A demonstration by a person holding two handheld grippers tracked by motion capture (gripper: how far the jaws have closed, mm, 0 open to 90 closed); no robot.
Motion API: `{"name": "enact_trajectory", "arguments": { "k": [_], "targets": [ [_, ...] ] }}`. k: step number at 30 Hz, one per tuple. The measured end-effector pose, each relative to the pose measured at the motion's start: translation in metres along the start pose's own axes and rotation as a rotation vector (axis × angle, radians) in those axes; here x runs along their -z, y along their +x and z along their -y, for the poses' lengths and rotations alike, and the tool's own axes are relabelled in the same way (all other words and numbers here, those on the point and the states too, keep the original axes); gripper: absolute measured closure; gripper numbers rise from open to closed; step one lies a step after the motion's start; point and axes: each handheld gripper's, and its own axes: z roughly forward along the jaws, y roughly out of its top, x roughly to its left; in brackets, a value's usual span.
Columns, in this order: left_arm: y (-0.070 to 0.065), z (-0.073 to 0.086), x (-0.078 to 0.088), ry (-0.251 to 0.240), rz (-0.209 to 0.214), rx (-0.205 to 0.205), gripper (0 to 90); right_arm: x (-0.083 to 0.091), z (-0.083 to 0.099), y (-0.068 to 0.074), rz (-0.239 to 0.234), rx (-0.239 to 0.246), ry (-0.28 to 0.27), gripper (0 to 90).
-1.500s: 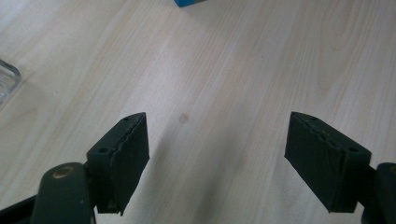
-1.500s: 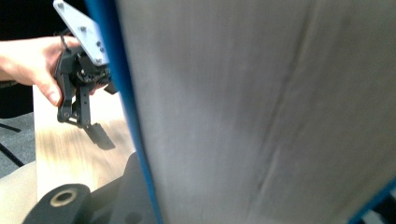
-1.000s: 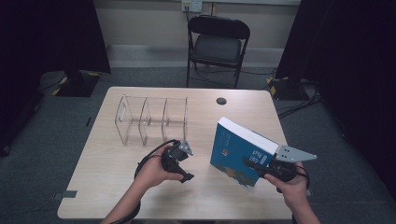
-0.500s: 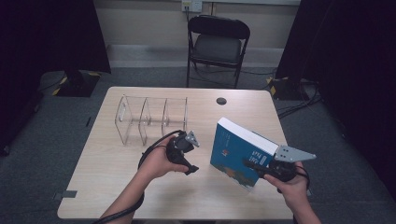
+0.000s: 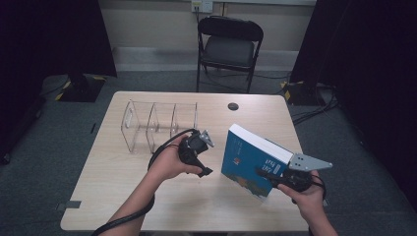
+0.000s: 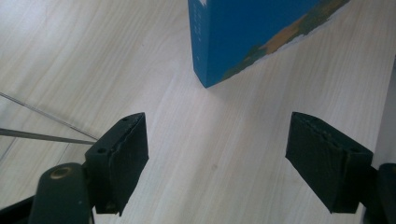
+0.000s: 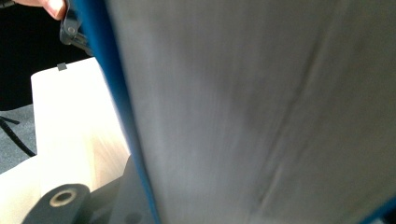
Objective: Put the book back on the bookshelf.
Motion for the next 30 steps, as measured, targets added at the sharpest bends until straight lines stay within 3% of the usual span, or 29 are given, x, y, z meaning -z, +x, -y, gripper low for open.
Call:
{"name": "enact_trajectory", "arguments": {
  "k": [30],
  "targets": [
    [-0.003,-0.058,0.019,-0.023,0.01,-0.072,20.7,-0.001,-0.001,0.001,-0.011,0.006,0.003,61.3]
  ]
}}
